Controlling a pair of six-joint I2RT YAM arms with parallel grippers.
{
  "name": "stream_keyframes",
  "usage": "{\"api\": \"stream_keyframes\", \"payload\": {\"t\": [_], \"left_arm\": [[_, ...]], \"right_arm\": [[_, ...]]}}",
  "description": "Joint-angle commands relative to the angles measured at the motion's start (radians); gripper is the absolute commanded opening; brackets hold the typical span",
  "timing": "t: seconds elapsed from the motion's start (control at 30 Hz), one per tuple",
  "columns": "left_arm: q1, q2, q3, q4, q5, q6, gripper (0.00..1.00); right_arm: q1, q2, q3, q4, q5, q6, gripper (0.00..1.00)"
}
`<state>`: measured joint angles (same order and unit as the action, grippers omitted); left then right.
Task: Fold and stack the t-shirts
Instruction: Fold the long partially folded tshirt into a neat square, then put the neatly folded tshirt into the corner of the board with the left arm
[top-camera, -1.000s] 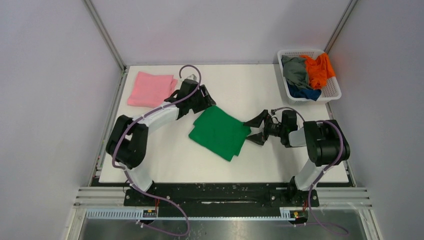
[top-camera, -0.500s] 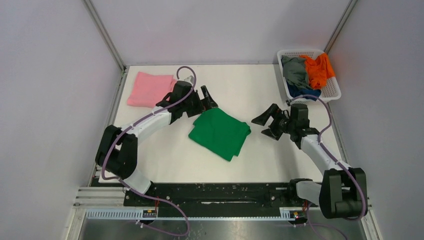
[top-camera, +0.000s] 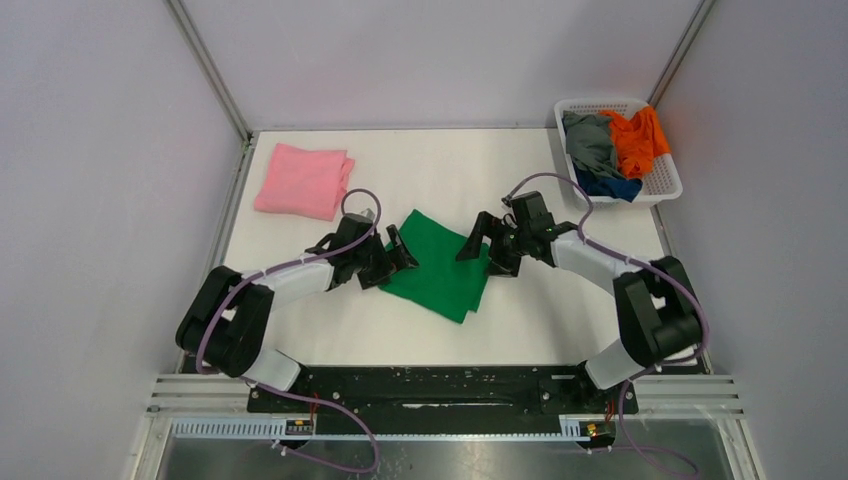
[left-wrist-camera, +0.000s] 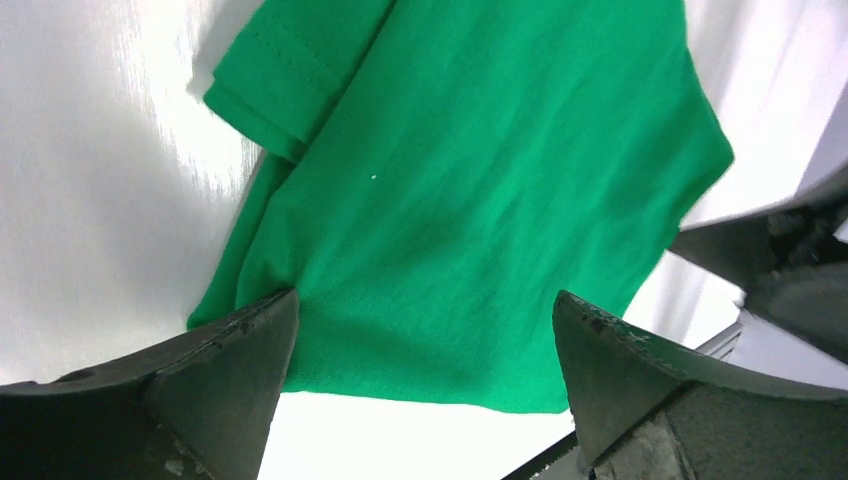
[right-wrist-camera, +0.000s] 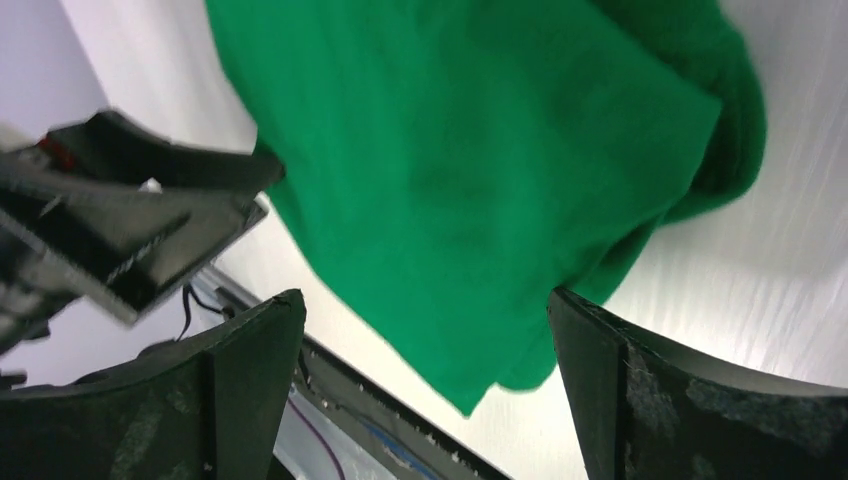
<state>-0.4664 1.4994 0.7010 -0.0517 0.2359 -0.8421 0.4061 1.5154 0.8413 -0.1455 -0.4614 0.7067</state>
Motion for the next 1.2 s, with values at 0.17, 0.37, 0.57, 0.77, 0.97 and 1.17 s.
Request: {"api": "stream_keyframes", "payload": {"t": [0.17,0.37,0.57,0.77,0.97,1.17], "left_arm": [[-0.148,-0.227,-0.187,0.003,-0.086,-0.117,0.99],[-0.198,-0.486,-0.128,-0.224,-0.271,-0.063,0.99],[-0.143,-0.445,-0.021,-0.325,-0.455,0.031,0.99],[-0.046,-0.175,0.1,-0.273,-0.335,0.102,0.99],[-0.053,0.045,0.179,-0.216,-0.201,0.114,0.99],[-0.102,0.146,0.198,-0.215,-0.207,0.098,0.9]], "right_arm": [[0.005,0.058,0.164,-0.116,0.131,-0.112,1.0],[0.004,-0.176,0.112,-0.212,0.273,-0.165,1.0],[0.002,-0.45,-0.057,-0.263,0.417,-0.156,0.99],[-0.001,-0.656,-0.162,-0.349,0.545,-0.158,1.0],[-0.002,-0.73,-0.189,-0.429,0.626,-0.174,0.99],[-0.003,-0.721,-0.2,-0.433,0.643,-0.199,0.99]]}}
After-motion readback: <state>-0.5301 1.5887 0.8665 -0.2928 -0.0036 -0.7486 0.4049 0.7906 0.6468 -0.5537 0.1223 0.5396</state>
